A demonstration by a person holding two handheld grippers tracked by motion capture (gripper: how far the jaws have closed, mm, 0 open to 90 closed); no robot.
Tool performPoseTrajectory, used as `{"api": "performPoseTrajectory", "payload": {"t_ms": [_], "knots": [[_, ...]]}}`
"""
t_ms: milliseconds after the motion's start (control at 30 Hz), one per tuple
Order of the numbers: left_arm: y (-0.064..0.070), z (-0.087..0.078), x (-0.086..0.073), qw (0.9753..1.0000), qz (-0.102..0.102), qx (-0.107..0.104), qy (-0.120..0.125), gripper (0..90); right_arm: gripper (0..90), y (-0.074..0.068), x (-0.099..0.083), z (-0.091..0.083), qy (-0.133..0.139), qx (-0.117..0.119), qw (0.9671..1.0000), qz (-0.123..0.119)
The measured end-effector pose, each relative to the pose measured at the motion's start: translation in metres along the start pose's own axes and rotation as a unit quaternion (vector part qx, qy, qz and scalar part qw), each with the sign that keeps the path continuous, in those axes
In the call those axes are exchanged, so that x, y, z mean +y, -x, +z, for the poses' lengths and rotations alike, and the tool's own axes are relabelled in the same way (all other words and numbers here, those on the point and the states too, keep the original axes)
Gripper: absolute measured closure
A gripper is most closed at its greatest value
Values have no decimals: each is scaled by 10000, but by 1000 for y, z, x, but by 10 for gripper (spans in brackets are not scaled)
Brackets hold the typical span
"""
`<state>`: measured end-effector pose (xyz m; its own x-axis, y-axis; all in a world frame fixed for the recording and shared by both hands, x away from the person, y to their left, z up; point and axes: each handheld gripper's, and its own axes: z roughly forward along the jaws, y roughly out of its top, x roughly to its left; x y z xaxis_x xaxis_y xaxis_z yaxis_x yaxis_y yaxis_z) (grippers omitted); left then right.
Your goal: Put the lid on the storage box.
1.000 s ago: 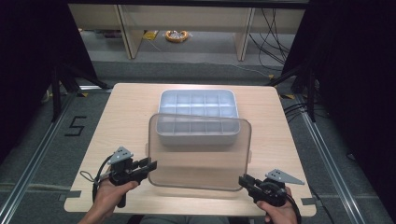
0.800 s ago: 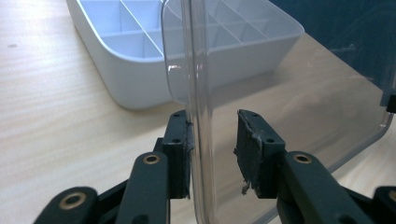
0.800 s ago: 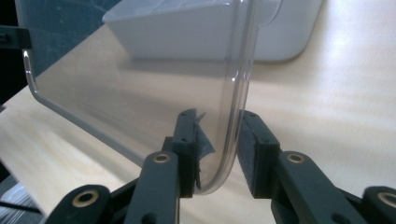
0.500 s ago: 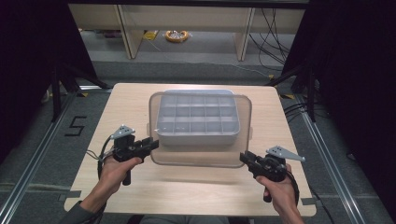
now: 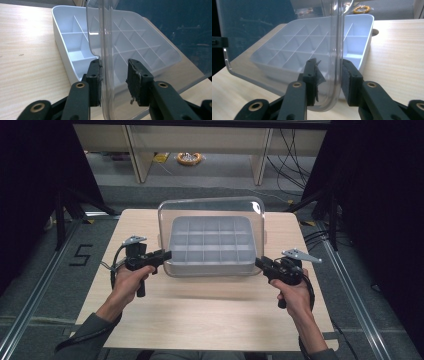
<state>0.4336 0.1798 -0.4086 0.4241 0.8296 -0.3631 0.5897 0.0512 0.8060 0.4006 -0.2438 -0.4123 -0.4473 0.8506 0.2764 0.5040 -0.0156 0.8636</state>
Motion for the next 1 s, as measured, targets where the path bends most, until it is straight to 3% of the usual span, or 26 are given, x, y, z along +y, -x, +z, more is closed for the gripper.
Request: {"api": "performPoseTrajectory", "payload": {"t_ms": [100,267,300,433,500,533,567,600,733,833,900,1000], "knots": [[-3,9,8,10000,-46,61,-5,635,678,2,9,9,-65,-80,9998,171],[-7,18,19,9998,-166,101,30,629,674,10,19,21,-35,-118,9999,112],[-9,23,23,9996,-230,130,43,627,672,10,22,26,-85,-176,9995,235],[-13,31,27,9994,-313,178,1,622,667,15,24,33,-112,-191,9995,226],[-15,35,27,9992,-340,187,-34,618,666,14,23,38,-229,-268,9982,492],[-16,39,27,9990,-376,212,-76,617,666,19,22,40,-144,-252,9993,255],[-16,39,27,9990,-376,212,-76,617,666,19,22,40,-144,-252,9993,255],[-18,42,26,9989,-394,222,-129,616,663,17,20,43,-244,-297,9980,497],[-19,44,27,9985,-462,247,-158,612,659,19,18,47,-250,-290,9978,544],[-19,46,28,9983,-471,286,-195,612,652,22,17,50,-239,-343,9983,402],[-19,47,29,9981,-473,311,-230,612,647,19,16,51,-358,-332,9963,713],[-19,47,30,9980,-479,341,-221,612,646,24,15,53,-349,-334,9976,504]]}}
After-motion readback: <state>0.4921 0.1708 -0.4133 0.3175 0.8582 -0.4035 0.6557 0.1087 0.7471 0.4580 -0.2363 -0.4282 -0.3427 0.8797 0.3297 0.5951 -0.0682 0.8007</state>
